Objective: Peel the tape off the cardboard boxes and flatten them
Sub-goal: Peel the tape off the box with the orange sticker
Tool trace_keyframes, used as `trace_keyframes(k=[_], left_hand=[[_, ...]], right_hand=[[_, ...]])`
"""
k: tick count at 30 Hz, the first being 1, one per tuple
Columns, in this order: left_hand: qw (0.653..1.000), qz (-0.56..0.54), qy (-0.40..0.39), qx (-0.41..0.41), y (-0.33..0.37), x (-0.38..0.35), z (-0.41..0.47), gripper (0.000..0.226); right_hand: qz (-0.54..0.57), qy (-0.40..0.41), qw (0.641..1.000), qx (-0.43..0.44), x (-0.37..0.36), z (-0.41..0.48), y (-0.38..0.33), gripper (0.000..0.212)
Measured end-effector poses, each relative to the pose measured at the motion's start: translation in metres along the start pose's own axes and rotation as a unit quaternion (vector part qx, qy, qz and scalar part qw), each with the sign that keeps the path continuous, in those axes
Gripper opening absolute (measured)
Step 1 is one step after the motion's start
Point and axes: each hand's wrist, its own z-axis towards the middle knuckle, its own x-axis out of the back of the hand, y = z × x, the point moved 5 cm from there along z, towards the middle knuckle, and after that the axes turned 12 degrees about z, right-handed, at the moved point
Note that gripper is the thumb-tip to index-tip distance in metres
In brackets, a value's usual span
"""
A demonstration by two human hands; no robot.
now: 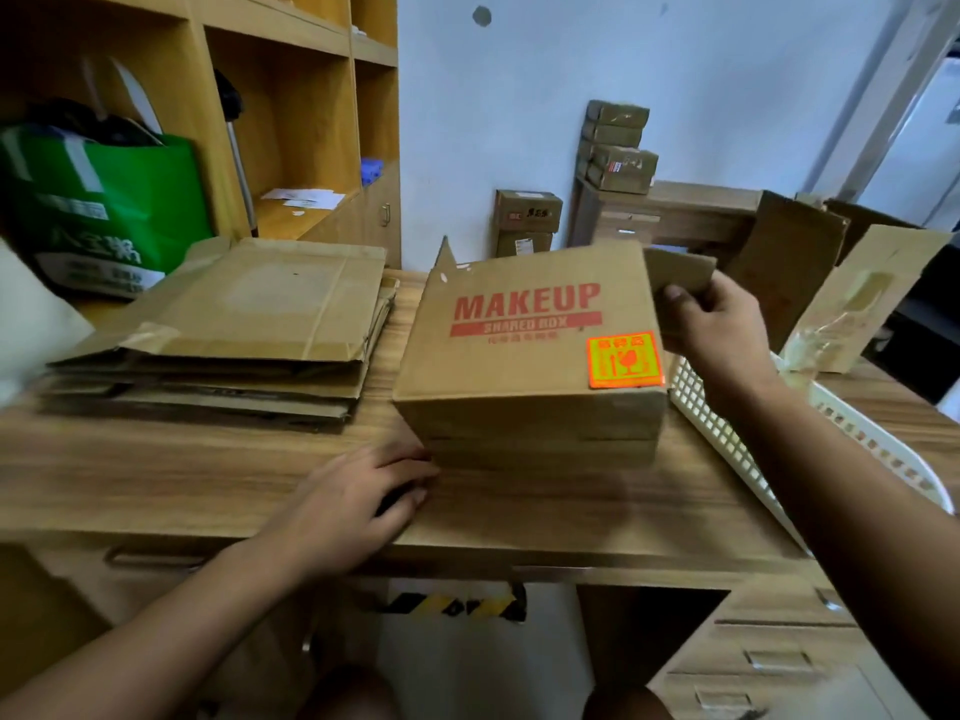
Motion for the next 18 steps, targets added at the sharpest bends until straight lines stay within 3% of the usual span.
trace_keyframes(k=[7, 14, 18], left_hand=[[1.0, 0.009, -0.012, 0.007, 0.0, -0.001, 0.0, 0.041], [1.0, 0.01, -0.014, 0.007, 0.002, 0.0, -0.001, 0.041], [1.0, 0.0, 0.006, 0.002, 0.002, 0.004, -0.003, 0.039]], right_hand=[[0.015, 0.002, 0.99, -0.14, -0.001, -0.003, 0.052, 0.041], [-0.102, 0.076, 0.984, -0.128, 0.013, -0.008, 0.083, 0.097], [-0.135, 0.072, 0.986, -0.067, 0.012, -0.027, 0.067, 0.083]])
